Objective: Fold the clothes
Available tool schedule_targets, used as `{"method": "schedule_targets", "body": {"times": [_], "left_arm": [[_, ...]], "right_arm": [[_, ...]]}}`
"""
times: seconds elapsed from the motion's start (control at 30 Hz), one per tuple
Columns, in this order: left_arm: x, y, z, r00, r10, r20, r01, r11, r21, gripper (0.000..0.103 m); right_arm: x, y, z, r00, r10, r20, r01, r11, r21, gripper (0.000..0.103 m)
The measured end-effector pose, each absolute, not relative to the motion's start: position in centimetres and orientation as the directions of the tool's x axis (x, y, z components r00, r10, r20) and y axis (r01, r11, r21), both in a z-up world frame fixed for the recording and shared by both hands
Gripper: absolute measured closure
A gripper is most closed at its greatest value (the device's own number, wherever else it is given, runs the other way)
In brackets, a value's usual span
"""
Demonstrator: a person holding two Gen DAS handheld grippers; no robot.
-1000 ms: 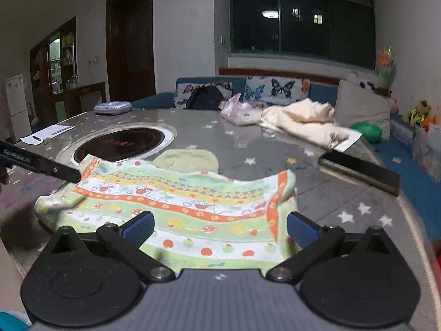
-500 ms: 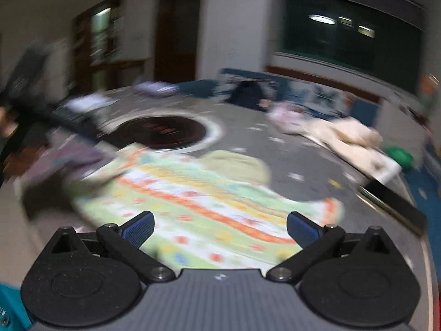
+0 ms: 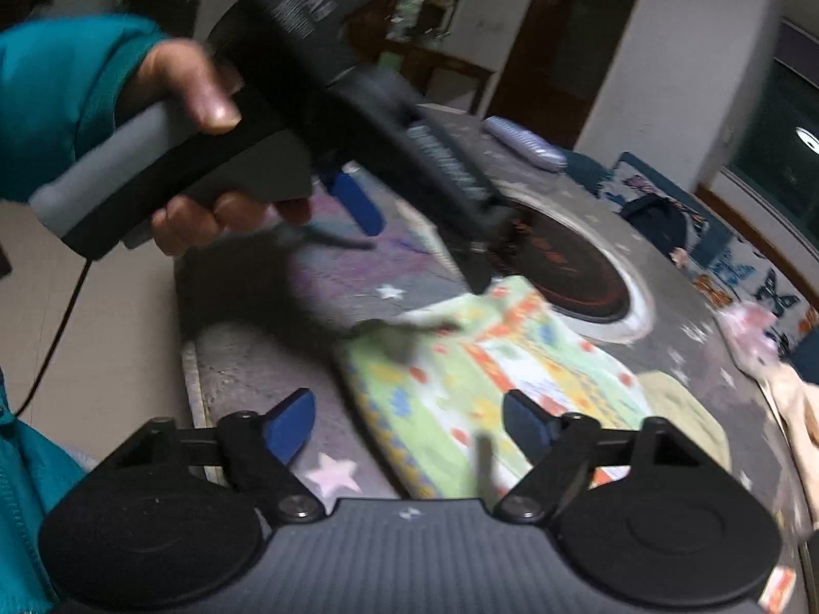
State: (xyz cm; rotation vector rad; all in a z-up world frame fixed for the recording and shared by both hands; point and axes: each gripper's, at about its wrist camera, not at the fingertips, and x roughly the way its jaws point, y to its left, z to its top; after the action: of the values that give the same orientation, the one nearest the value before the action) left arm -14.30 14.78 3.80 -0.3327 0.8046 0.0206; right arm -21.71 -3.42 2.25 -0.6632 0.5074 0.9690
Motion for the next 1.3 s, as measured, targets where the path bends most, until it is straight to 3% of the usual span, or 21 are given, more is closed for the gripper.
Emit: {"method": "schedule_targets", "body": {"times": [0.1,0.2,0.4,0.53,0.7,0.97,1.17,1.23,1.3], "left_arm": [[-14.0,14.9,3.6,0.674,-0.125,-0.728,-0.154,0.940,-0.304,0.000],[-13.7,15.0,3.4,0.657,-0.140,-0.741,-0.157,0.936,-0.316,0.000],[-13.5,14.8,3.3,0.633,-0.151,-0.759,-0.162,0.933,-0.320,0.000],[-13.6,15.5,3.4,0.618,-0.245,-0.747,-0.191,0.875,-0.445,0.000],[-13.4,16.3,2.9,0.597,-0.419,-0.684,-0.235,0.723,-0.649,0.000],[-10.8,13.5,2.4,0.576,-0.507,-0.641,-0.200,0.673,-0.712,0.002],[-9.1,11.9,1.9,0.560,-0.538,-0.629,-0.150,0.681,-0.717,0.032],[-9.0,11.7,1.7,0.560,-0.539,-0.629,-0.141,0.686,-0.714,0.043],[-9.1,11.7,1.5,0.563,-0.537,-0.628,-0.136,0.689,-0.711,0.047]], "right_arm": [[-21.8,-2.3,2.1,0.484,0.576,-0.659,-0.870,0.396,-0.294,0.033],[-21.7,-1.8,2.1,0.477,0.569,-0.669,-0.872,0.398,-0.284,0.052],[-20.9,-2.1,2.4,0.466,0.569,-0.678,-0.864,0.459,-0.209,0.079],[-20.0,-3.3,3.6,0.446,0.618,-0.647,-0.856,0.506,-0.106,0.090],[-18.9,-5.6,5.3,0.450,0.666,-0.595,-0.830,0.558,-0.003,0.093],[-18.5,-8.8,6.3,0.454,0.710,-0.538,-0.808,0.582,0.087,0.093],[-18.4,-10.3,5.9,0.450,0.720,-0.529,-0.806,0.582,0.107,0.090],[-18.5,-11.6,6.0,0.466,0.717,-0.517,-0.793,0.599,0.115,0.074],[-18.4,-13.1,6.2,0.493,0.710,-0.504,-0.771,0.625,0.126,0.061]]}}
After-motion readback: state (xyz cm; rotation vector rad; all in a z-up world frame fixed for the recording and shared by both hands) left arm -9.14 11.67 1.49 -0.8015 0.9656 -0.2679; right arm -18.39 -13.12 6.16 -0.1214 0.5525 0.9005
